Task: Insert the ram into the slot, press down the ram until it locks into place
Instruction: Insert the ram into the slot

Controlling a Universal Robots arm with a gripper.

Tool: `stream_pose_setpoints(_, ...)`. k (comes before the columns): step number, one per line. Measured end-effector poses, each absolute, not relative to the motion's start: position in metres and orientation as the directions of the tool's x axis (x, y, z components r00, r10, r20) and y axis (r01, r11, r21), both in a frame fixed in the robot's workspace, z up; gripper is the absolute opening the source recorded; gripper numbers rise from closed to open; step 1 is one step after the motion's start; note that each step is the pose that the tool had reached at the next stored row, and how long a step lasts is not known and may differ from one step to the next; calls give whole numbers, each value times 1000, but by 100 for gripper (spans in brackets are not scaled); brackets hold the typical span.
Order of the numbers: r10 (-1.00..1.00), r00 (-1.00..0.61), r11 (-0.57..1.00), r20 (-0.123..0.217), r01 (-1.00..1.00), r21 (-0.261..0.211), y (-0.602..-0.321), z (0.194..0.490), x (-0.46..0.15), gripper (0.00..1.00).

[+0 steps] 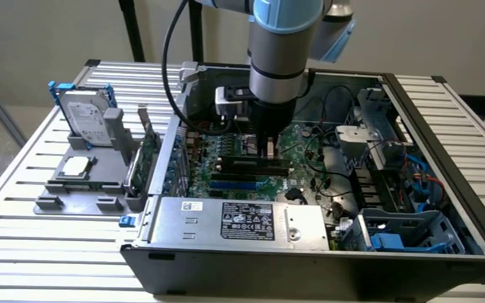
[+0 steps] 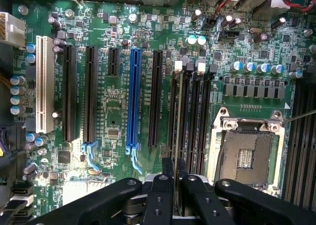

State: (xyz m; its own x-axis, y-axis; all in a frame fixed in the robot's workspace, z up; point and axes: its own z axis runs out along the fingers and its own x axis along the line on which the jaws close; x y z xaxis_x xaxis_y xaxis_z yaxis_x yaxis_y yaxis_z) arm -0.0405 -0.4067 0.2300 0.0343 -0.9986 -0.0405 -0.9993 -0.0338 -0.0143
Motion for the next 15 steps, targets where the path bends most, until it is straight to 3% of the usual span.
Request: stream_pose_setpoints(15,-999,34,-33,-38,-999,-19,-406,227,-42,14)
